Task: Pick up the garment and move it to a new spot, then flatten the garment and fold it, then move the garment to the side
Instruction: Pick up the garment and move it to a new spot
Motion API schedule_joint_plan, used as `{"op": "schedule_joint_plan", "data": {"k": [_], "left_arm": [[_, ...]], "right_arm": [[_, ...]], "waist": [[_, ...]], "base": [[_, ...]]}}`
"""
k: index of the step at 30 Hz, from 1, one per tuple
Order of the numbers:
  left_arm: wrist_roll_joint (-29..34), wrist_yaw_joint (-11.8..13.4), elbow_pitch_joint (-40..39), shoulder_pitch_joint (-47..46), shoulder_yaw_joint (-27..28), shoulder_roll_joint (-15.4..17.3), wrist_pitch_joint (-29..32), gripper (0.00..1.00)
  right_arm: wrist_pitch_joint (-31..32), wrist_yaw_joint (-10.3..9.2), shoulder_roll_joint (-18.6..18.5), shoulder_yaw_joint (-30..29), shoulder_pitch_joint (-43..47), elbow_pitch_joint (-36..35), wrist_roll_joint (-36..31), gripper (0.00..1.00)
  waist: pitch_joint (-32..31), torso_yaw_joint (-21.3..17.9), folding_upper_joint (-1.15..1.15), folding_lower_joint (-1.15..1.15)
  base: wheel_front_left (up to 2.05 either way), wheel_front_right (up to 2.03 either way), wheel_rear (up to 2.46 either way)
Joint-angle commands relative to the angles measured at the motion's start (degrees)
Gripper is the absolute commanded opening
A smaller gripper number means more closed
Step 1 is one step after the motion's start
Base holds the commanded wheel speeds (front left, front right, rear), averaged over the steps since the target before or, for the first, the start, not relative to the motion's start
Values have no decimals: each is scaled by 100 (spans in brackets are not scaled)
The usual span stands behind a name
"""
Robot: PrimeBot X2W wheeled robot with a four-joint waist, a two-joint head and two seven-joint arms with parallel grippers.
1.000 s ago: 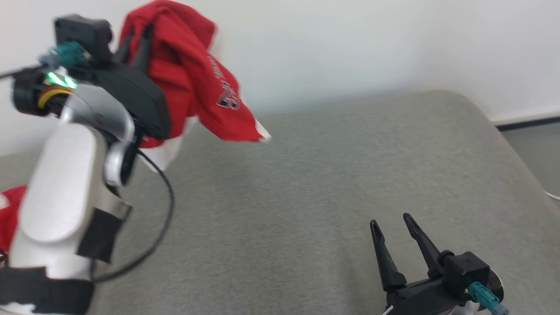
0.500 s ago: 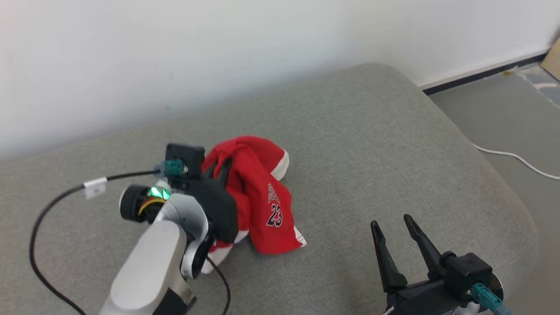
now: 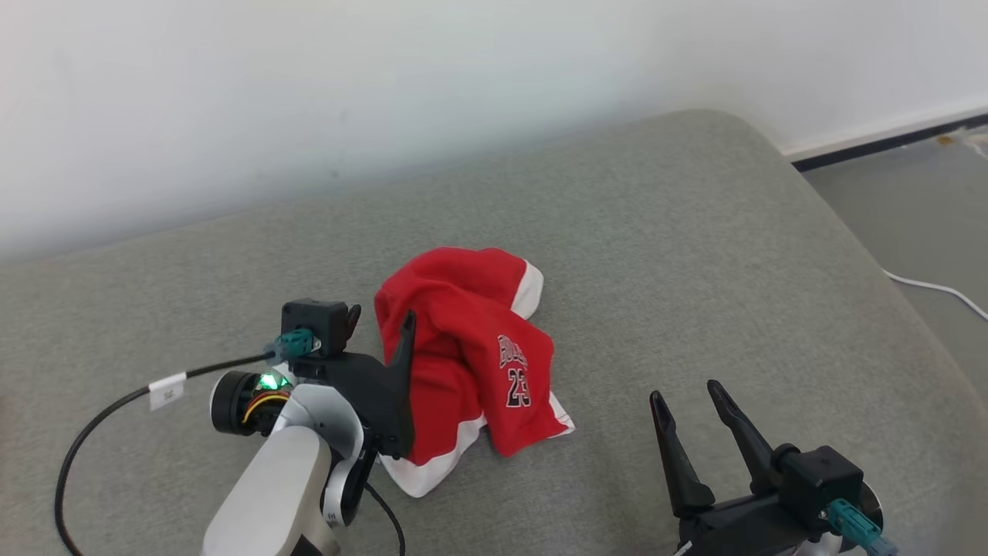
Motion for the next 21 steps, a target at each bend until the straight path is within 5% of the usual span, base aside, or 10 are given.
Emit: {"op": "schedule_joint_plan", "data": {"k": [1, 5, 13, 21], "left_arm": [[-15, -20, -50, 116, -1, -11, -79, 100], [-49, -42, -330, 380, 92, 123, -515, 100], [11, 322, -1220, 1179, 439, 260, -1791, 100], [219, 67, -2633, 2302, 1059, 11, -2050, 100]], "right_arm": [[14, 19, 15, -15, 69, 1, -3, 100], [64, 19, 15, -38, 110, -11, -72, 100], [67, 19, 13, -330, 237, -133, -103, 100], [-6, 19, 15, -571, 254, -131, -138, 100]], "waist": [[-116, 243, 0, -1], [-235, 495, 0, -1], [-328, 924, 0, -1], [-336, 1241, 0, -1]], "base": [[0, 0, 0], [0, 0, 0], [0, 0, 0], [0, 0, 0]]}}
